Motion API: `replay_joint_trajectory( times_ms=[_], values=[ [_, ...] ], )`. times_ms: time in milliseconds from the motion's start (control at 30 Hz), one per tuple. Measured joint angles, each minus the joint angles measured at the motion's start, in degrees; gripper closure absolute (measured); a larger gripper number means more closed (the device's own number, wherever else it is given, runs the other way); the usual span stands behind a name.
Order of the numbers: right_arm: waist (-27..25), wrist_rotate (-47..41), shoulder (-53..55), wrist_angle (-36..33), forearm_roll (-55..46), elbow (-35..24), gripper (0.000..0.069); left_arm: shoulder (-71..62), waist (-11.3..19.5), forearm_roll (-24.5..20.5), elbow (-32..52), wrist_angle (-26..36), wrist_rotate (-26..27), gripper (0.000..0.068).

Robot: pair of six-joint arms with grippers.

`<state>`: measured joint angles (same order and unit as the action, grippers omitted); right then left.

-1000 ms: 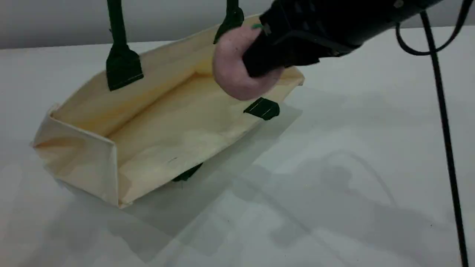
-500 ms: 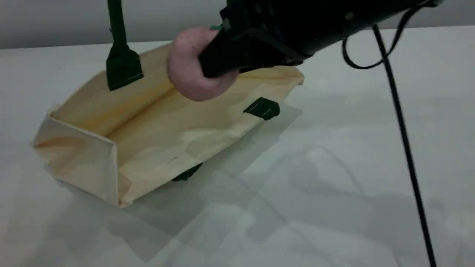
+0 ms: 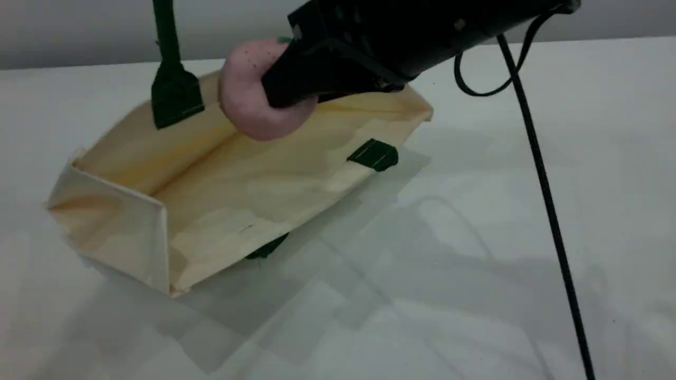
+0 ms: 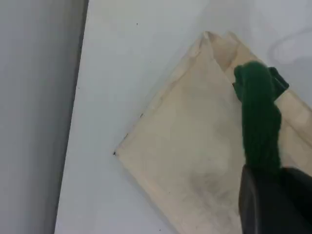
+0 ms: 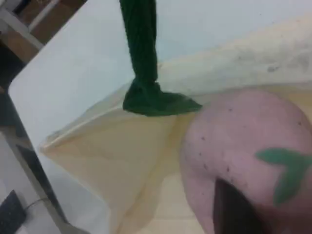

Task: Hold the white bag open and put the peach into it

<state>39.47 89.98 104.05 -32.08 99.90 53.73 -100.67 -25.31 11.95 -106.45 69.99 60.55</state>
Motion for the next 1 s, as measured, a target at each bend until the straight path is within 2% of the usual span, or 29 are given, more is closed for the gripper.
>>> replay_joint_trajectory(
  times_ms=[667,900,1000],
  values=[
    [1.1,0.0,5.2,-1.6,-0.1,3.3,0.0440,0.0,0.0,0.0,0.0,0.0,0.0,0.0596],
    [1.1,0.0,5.8,3.1,0.1,4.3,0.0440,0.0,0.0,-0.1,0.0,0.0,0.0,0.0596],
    [1.1,0.0,7.9,2.6,0.1,6.1,0.0440,0.0,0.0,-0.1,0.0,-0.1,0.0,0.0596]
  ],
)
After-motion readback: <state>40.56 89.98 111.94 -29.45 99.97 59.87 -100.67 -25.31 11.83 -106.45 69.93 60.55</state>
